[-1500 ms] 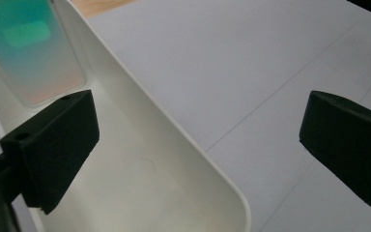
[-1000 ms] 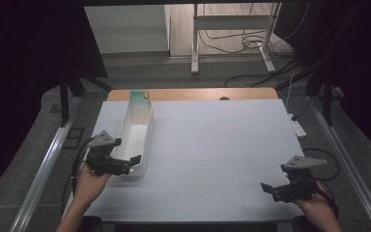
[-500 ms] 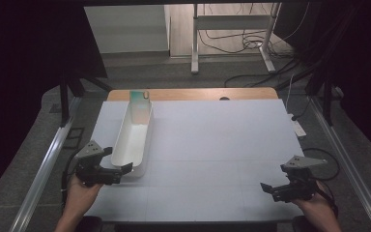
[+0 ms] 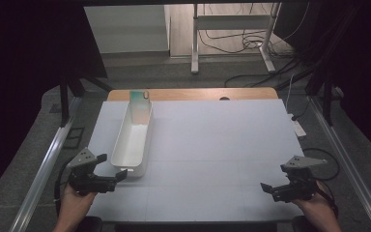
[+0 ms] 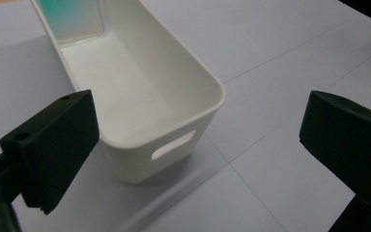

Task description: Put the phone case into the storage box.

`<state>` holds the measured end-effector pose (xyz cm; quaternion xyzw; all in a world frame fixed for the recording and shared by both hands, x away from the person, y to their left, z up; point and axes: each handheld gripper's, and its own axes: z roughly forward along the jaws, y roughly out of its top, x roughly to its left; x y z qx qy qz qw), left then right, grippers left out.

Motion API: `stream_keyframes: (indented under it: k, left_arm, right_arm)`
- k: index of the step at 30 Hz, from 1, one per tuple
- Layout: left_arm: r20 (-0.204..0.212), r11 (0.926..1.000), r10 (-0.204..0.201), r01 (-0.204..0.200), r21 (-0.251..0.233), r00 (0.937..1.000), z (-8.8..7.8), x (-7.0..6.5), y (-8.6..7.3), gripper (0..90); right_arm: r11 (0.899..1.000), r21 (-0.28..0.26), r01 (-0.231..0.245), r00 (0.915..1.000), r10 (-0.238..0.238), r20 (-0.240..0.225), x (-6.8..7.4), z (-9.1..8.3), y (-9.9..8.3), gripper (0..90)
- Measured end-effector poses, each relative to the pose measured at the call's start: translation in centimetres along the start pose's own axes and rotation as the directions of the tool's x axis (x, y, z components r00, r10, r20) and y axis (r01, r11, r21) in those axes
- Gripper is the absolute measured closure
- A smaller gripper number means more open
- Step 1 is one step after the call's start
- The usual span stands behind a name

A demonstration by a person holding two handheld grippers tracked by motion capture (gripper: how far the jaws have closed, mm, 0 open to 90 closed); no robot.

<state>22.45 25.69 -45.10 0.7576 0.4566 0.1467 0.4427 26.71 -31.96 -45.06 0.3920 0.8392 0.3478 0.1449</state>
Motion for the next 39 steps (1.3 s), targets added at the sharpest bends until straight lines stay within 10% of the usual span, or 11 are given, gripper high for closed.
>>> stream_keyframes:
  k: [39]
  left_arm:
    - [-0.093,0.9989,0.016,-0.011,0.045,0.9955,-1.0,-1.0,-2.7,1.9]
  right_arm:
    - [1.000,0.007,0.008,1.0000,-0.008,0.003,0.1,0.0,0.0,0.0]
